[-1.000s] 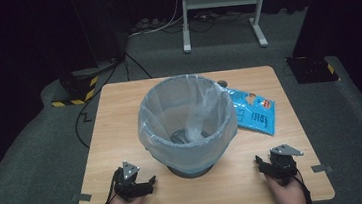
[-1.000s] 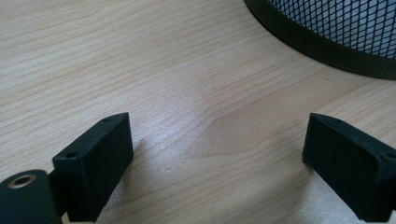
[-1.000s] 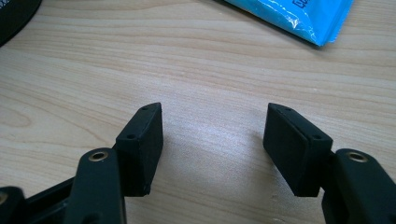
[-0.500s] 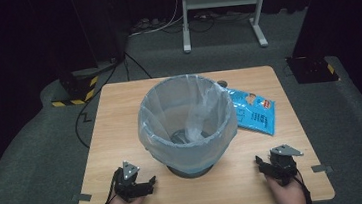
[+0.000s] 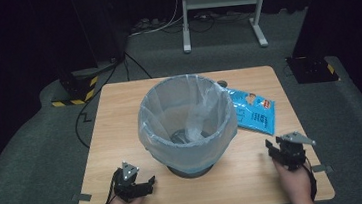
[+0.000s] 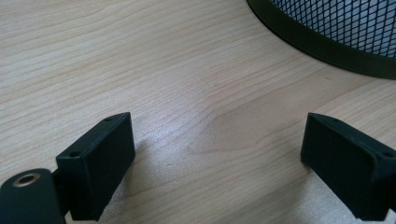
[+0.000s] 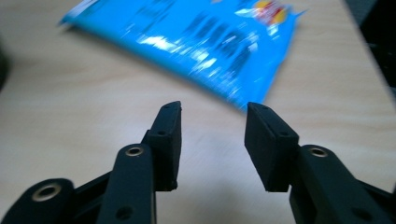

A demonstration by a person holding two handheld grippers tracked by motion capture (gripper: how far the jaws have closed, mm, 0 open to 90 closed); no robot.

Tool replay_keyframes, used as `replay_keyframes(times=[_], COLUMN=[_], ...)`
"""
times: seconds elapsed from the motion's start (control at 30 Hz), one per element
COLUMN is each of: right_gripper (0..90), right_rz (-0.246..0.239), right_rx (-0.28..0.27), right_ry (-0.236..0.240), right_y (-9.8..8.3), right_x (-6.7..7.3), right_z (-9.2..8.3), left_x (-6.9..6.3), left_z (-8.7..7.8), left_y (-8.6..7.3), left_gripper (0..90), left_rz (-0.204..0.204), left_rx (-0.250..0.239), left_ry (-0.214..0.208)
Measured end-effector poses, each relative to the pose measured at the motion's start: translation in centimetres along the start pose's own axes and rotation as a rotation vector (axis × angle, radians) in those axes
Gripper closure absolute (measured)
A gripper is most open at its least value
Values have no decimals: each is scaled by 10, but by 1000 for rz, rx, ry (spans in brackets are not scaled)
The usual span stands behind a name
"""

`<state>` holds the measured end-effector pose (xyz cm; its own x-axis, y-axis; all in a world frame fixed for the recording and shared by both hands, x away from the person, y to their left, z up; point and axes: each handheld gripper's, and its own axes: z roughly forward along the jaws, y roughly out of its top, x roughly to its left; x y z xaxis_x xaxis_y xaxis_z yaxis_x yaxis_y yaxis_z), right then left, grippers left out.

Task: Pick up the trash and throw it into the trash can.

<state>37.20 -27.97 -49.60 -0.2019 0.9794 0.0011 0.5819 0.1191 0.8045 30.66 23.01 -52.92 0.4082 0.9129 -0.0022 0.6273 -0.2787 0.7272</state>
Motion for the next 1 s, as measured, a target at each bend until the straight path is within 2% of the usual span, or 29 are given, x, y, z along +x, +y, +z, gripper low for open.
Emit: replay_keyframes(times=[0.07,0.1,0.17,0.2,0.23,0.27,0.33,0.37,0.4,0.5,0.57,0.6,0.63,0.7,0.73,0.87,0.97,1.0], right_gripper=[591,591,581,562,562,524,510,462,424,420,453,522,659,746,830,900,900,900], right_rz=[40,40,60,109,109,163,179,192,214,205,204,174,108,96,96,123,146,163], right_rx=[-6,-6,-11,0,0,40,45,74,139,135,135,142,151,139,133,126,128,107], right_ry=[-36,-36,-96,-109,-109,-96,-102,-114,-115,-137,-123,-130,-141,-137,-133,-105,-88,-82], right_y=[13,13,27,37,37,43,43,43,39,36,34,34,31,27,26,25,25,24], right_x=[-12,-12,-20,-28,-28,-34,-34,-34,-32,-27,-24,-19,-9,-1,0,-2,-5,-7], right_z=[12,12,25,41,41,58,64,70,82,83,81,80,76,73,72,71,70,65], left_x=[0,0,0,0,0,0,0,0,0,0,0,0,0,0,0,0,0,0], left_z=[0,0,0,0,0,0,0,0,0,0,0,0,0,-1,-1,-1,0,0], left_y=[0,0,0,0,0,0,0,0,0,0,0,0,0,0,0,0,0,0], left_gripper=[97,97,97,97,97,97,97,97,98,100,100,100,99,100,99,100,100,99], left_rz=[0,0,0,1,1,1,2,1,3,5,5,4,4,18,19,19,20,21], left_rx=[0,0,0,0,0,0,0,0,0,1,1,1,1,5,5,5,4,4], left_ry=[0,0,0,-1,-1,-1,-1,-2,-5,-9,-9,-9,-9,-18,-18,-19,-20,-20])
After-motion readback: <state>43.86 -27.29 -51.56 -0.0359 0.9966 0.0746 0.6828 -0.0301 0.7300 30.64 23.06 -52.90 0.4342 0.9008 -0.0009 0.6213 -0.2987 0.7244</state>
